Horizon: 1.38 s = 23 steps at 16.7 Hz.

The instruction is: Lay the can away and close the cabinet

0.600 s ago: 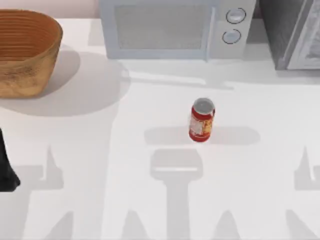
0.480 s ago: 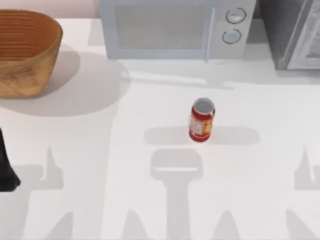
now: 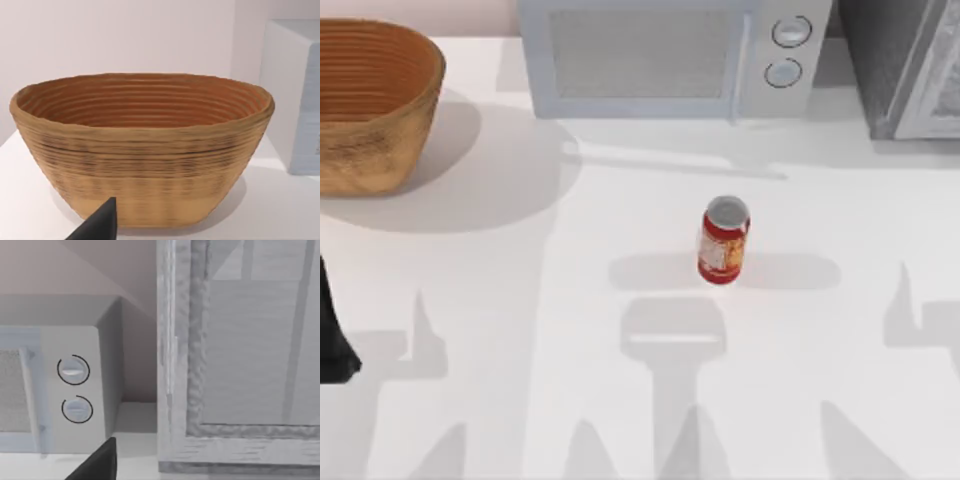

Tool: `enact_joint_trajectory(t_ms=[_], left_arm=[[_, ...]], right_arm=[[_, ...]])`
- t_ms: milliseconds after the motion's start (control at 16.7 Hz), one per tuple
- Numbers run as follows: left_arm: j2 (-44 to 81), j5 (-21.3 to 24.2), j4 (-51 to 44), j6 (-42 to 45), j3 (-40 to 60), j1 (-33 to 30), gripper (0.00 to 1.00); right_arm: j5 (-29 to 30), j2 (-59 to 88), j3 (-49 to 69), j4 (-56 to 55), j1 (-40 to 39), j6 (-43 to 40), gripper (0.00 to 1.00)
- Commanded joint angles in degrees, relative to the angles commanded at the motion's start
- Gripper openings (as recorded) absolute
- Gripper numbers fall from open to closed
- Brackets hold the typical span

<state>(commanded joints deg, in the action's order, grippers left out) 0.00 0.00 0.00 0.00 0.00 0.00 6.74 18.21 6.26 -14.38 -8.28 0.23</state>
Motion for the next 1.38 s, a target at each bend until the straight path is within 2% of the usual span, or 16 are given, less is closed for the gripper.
enact_joint_trajectory(t_ms=[300, 960, 1380], left_arm=[[0.0, 0.0, 0.0, 0.0, 0.0, 0.0, 1.0], [0.0, 0.0, 0.0, 0.0, 0.0, 0.0, 1.0], [0.0, 0.0, 0.0, 0.0, 0.0, 0.0, 1.0]], right_arm=[[9.8, 25.3, 7.5, -18.2, -10.0, 0.0, 1.0], [36.3, 90.6, 25.7, -64.0, -34.4, 0.2, 1.0], [47.9, 118.7, 33.2, -83.2, -44.5, 0.4, 1.0]])
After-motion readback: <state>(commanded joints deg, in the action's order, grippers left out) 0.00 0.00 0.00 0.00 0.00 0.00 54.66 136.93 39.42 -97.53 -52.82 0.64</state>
